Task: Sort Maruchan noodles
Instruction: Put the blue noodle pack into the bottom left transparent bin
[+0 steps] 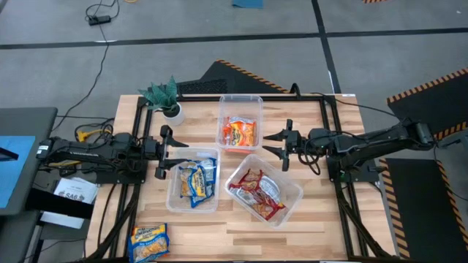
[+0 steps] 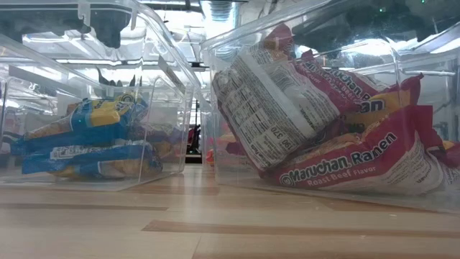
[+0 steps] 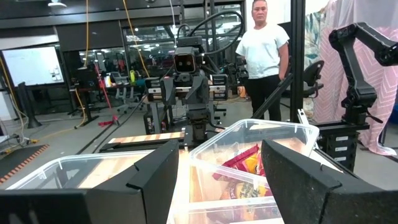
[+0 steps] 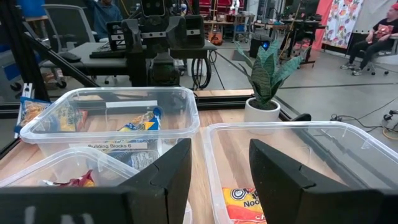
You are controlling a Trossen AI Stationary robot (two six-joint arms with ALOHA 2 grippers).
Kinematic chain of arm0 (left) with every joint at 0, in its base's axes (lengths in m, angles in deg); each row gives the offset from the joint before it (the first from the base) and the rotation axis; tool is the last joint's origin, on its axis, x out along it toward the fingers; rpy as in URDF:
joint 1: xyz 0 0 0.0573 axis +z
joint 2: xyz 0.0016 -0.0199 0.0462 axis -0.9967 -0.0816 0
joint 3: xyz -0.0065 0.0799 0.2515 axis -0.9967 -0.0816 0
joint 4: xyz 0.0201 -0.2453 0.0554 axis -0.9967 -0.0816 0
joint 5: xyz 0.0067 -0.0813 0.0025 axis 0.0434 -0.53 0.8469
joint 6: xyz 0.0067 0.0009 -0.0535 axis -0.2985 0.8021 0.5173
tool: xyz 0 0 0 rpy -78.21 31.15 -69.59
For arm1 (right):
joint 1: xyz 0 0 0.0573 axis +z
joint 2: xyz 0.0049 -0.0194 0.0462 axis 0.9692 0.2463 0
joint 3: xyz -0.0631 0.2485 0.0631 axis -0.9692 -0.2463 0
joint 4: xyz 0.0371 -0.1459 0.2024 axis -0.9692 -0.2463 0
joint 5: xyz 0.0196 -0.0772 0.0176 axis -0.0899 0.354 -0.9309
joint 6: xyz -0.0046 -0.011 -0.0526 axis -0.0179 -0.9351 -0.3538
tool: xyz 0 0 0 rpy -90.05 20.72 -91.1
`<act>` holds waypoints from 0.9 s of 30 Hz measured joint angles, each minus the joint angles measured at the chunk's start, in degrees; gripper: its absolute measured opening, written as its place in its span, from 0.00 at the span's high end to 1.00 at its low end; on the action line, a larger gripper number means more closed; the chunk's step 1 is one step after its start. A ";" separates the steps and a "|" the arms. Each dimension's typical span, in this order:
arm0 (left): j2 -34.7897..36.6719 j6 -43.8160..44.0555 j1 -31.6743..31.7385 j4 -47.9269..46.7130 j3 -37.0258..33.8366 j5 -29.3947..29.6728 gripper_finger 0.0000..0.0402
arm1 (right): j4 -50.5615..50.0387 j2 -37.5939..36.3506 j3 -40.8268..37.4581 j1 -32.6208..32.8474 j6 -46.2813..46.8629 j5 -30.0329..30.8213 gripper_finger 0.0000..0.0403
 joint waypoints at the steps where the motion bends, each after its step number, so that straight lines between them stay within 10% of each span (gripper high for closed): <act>1: 0.01 0.00 0.00 0.00 0.00 0.00 0.45 | 0.00 0.00 0.01 0.00 0.00 0.00 0.55; 27: 0.00 0.04 -0.01 0.02 0.00 0.01 0.45 | 0.92 0.00 0.04 0.00 0.00 -0.02 0.55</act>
